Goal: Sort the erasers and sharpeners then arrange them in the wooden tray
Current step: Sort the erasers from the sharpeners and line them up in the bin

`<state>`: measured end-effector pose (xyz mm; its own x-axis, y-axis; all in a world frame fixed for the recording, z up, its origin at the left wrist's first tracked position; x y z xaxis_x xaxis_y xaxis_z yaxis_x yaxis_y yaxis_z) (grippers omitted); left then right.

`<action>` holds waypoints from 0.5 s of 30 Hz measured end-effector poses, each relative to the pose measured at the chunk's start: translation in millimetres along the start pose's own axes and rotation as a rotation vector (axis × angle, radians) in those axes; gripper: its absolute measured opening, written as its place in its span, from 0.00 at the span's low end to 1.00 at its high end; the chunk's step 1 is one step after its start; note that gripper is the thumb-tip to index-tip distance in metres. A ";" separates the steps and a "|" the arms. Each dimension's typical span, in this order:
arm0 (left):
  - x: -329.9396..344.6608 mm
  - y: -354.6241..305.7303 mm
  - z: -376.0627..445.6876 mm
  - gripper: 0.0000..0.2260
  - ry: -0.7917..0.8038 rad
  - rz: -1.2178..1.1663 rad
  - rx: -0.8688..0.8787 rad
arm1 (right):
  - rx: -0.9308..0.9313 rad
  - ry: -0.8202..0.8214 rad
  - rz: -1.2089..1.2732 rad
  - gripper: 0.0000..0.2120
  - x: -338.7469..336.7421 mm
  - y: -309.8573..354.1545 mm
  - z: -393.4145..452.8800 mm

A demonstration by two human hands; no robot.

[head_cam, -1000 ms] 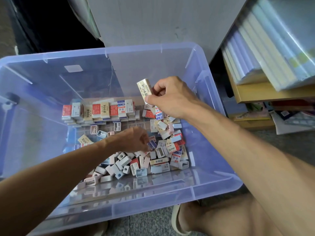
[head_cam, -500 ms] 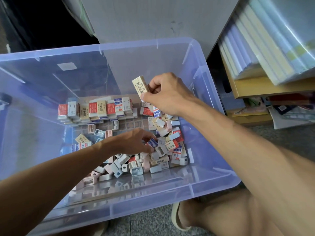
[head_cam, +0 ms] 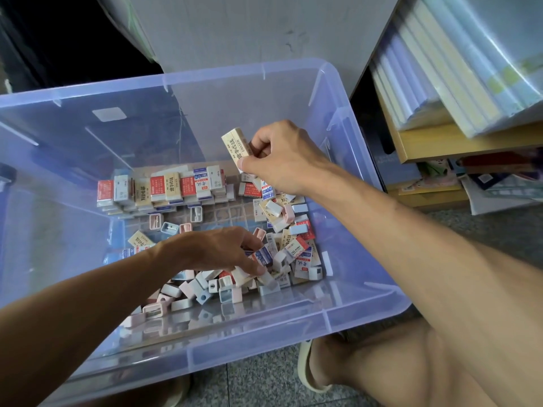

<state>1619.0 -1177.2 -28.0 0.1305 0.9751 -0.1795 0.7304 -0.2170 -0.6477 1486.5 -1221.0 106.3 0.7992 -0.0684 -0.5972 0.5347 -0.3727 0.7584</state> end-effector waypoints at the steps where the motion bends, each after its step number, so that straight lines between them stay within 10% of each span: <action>1: 0.7 0.5 -0.4 0.09 -0.001 -0.021 -0.015 | 0.000 0.001 0.001 0.09 0.0 0.0 -0.2; 7: -11.2 11.8 0.1 0.15 -0.187 -0.275 -0.077 | 0.010 -0.006 0.001 0.08 0.2 -1.1 -0.2; 15: -23.4 -3.9 3.4 0.33 -0.314 0.051 -0.002 | 0.010 -0.004 -0.021 0.07 2.0 -0.7 2.0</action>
<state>1610.8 -1199.3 -23.8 -0.0463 0.9007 -0.4321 0.7295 -0.2650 -0.6306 1487.2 -1222.7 104.0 0.7867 -0.0643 -0.6140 0.5486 -0.3833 0.7430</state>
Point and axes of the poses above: each hand's wrist, its own z-axis towards the middle knuckle, its own x-axis out of the palm, y = z × x, the point moved 8 cm from there along z, towards the middle knuckle, and after that the axes turned 5 degrees about z, right-handed, at the moved point
